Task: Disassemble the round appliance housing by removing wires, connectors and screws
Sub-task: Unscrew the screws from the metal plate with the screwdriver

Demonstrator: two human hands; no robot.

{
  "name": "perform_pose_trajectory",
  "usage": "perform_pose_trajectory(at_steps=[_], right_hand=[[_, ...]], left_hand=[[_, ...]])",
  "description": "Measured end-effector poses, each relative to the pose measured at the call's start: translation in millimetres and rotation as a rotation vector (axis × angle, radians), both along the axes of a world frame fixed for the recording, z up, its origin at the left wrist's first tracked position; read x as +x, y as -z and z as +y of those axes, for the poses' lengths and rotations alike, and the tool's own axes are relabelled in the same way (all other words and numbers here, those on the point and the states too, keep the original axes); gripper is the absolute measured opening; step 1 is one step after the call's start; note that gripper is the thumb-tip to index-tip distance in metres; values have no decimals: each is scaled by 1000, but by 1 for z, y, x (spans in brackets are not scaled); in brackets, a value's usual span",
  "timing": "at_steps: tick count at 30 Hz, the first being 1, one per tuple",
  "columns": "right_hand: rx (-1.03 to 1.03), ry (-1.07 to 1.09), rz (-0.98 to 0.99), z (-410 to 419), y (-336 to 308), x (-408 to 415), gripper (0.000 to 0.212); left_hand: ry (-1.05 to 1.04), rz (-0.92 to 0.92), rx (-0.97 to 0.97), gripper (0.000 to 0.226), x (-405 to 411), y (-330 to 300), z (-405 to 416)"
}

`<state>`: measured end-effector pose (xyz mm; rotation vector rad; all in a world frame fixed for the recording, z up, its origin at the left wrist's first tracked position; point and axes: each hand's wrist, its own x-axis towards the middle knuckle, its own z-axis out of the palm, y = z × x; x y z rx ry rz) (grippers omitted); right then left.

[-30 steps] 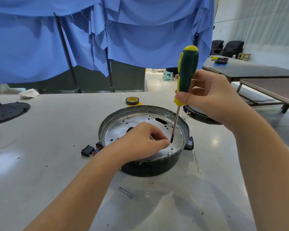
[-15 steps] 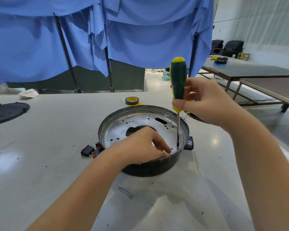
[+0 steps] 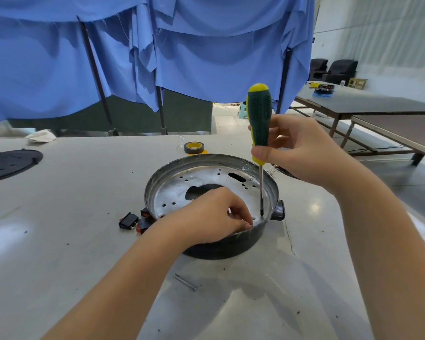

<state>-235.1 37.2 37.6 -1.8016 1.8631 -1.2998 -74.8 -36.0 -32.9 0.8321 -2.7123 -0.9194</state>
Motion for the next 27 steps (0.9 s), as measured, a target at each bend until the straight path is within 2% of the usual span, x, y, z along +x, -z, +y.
perform_pose_trajectory(at_steps=[10, 15, 21, 24, 27], right_hand=[[-9, 0, 4, 1, -1, 0, 32], [-4, -4, 1, 1, -1, -2, 32], [-1, -11, 9, 1, -2, -1, 33], [2, -12, 13, 1, -1, 0, 32], [-1, -13, 8, 1, -1, 0, 31]], left_hand=[[21, 92, 28, 4, 1, -5, 6], [28, 186, 91, 10, 2, -12, 8], [50, 327, 216, 4, 14, -33, 8], [78, 273, 191, 6, 21, -45, 10], [147, 91, 178, 7, 29, -55, 15]])
